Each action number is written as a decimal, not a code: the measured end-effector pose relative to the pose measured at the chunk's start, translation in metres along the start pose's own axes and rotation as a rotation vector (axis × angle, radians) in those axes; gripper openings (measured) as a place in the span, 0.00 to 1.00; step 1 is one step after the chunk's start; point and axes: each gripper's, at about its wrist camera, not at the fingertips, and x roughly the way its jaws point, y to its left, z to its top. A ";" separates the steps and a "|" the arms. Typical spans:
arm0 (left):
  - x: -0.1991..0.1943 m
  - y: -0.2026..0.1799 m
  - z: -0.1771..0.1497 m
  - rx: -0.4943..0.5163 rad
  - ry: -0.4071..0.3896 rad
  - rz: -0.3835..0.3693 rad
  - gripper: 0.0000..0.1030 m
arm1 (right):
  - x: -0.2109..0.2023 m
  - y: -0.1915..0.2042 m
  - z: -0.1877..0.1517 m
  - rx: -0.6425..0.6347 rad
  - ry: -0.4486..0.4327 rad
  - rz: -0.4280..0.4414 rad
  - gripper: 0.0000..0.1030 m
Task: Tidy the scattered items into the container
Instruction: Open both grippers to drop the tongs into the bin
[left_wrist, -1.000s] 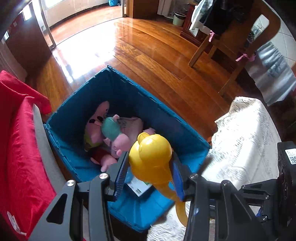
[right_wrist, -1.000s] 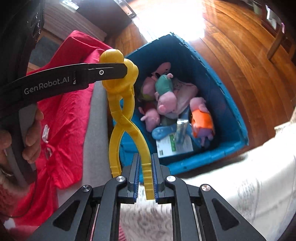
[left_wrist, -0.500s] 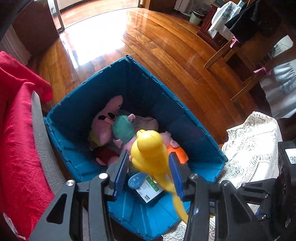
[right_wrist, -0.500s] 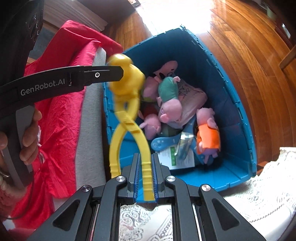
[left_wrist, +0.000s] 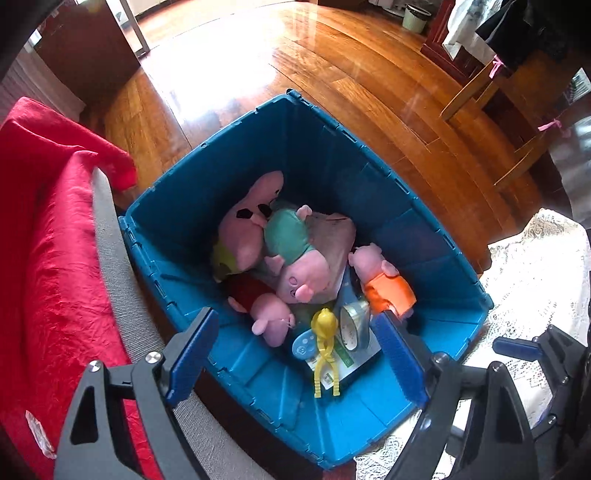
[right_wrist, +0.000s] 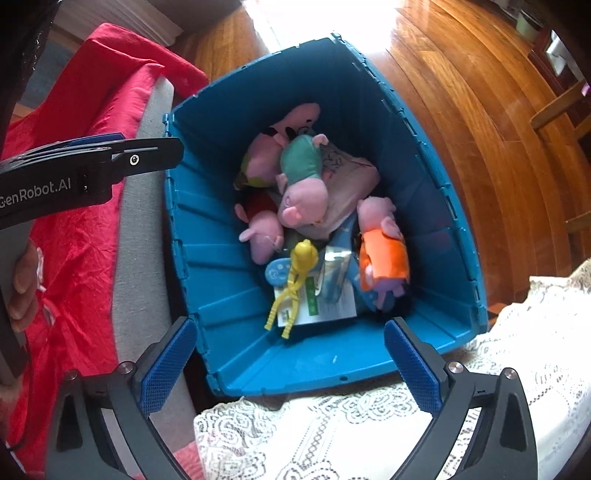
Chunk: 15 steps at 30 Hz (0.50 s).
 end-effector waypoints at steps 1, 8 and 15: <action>0.000 0.001 -0.001 0.002 -0.002 0.000 0.85 | -0.001 0.001 -0.001 0.000 -0.002 -0.004 1.00; -0.002 0.009 -0.005 -0.004 0.000 -0.006 0.85 | -0.005 0.005 0.000 0.022 -0.014 -0.032 1.00; -0.001 0.015 -0.012 0.007 0.011 -0.002 0.85 | -0.002 0.006 0.002 0.057 -0.010 -0.047 1.00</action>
